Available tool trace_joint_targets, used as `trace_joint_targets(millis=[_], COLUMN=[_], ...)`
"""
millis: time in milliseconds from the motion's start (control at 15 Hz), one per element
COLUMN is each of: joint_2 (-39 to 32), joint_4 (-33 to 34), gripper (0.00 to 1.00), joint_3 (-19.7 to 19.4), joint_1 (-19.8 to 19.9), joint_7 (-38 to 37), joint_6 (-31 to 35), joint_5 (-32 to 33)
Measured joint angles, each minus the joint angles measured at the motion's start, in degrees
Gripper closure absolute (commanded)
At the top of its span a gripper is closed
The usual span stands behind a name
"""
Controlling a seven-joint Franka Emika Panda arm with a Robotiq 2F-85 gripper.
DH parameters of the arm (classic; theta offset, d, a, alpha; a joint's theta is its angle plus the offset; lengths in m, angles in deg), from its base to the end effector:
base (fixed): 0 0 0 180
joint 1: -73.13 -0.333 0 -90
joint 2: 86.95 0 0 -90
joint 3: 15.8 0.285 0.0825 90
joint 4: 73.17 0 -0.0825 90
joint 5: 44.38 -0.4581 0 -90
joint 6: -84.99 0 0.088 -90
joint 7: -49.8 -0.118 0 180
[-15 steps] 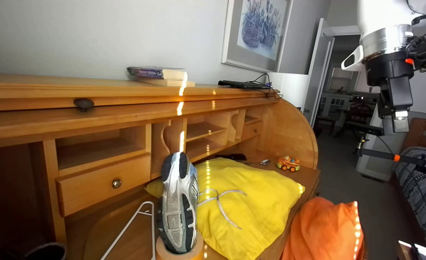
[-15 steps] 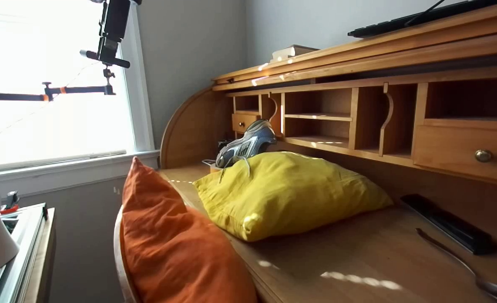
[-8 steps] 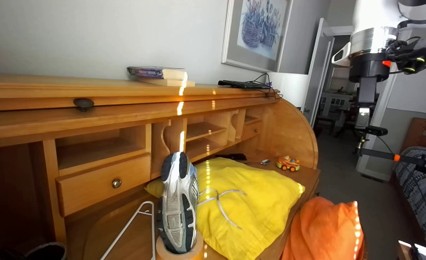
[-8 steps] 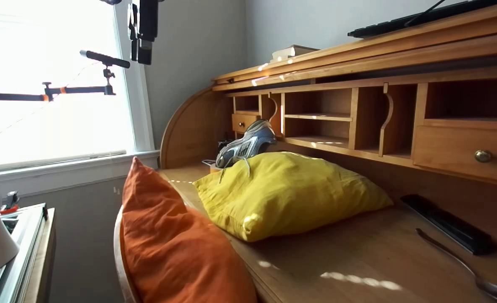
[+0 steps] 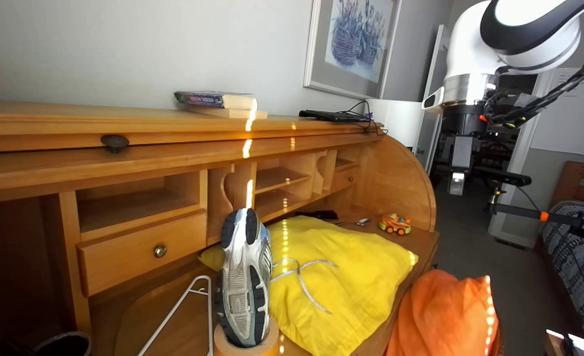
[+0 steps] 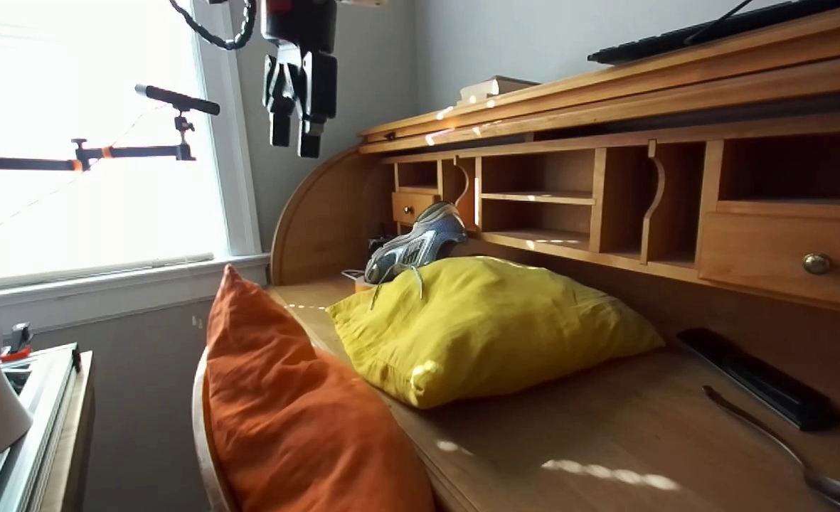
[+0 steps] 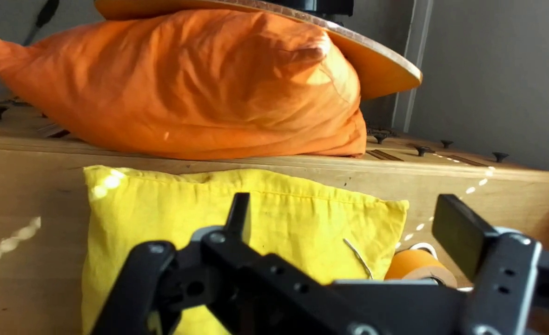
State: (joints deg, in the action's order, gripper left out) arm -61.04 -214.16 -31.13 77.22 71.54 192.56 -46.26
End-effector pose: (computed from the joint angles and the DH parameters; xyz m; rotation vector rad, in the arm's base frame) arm 0.4485 -0.1469 0.3709 -2.9505 -0.0923 0.1296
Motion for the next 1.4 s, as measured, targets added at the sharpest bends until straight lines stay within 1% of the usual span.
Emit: trace_joint_targets(millis=[133, 333, 467, 600, 1200, 1400], joint_2=[-3.59, -8.44, -10.95, -12.92, -13.77, -14.76], joint_4=[-0.01, -0.15, -0.54, -0.91, -0.85, -0.84], gripper=[0.00, 0.00, 0.00, 0.00, 0.00, 0.00], joint_3=[0.10, 0.47, 0.86, 1.44, 2.00, 2.43], joint_1=[-0.58, -1.76, -2.43, -2.85, -2.77, -2.92], joint_7=[3.57, 8.39, 11.21, 12.44, 12.89, 16.49], joint_6=[2.95, 9.68, 14.27, 17.27, 18.03, 18.19], joint_5=[0.00, -0.53, -2.30, -3.99, -4.31, -4.48])
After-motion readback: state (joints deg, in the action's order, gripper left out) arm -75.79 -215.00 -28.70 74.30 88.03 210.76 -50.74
